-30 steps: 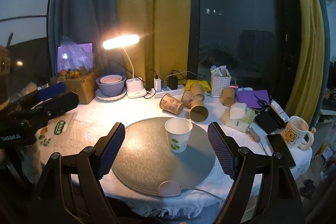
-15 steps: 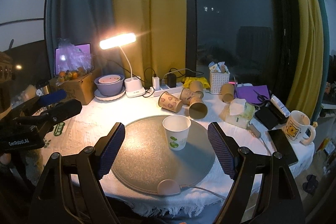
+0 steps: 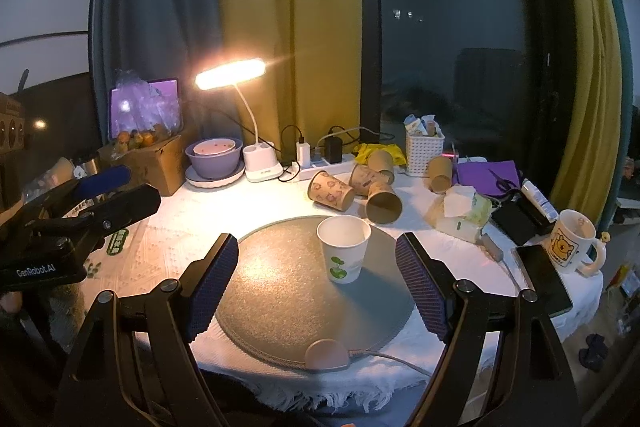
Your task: Flip cup upright
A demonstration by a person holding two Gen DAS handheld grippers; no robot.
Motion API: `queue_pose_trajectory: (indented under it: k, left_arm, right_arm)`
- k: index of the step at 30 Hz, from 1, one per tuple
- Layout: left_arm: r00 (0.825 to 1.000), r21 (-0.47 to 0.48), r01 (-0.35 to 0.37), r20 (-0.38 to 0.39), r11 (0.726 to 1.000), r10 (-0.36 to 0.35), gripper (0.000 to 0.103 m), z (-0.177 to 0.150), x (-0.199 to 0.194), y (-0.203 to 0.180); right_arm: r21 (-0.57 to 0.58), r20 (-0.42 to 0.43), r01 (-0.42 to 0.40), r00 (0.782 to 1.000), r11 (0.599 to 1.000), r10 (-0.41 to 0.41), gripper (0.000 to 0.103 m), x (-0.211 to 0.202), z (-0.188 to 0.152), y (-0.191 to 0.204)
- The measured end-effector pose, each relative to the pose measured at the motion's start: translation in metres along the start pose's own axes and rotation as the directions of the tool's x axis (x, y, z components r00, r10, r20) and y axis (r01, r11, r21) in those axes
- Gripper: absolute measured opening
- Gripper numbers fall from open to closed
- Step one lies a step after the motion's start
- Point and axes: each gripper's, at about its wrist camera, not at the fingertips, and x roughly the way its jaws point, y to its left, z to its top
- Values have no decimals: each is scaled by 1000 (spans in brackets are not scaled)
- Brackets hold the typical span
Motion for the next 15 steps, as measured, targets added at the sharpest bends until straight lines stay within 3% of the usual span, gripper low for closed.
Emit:
queue_pose_trajectory:
  k: [15]
  left_arm:
    - [1000, 4, -12, 11, 1000, 12, 93, 1, -2, 0]
  right_arm:
    - [6, -3, 1, 1000, 1000, -1, 83, 1, -1, 0]
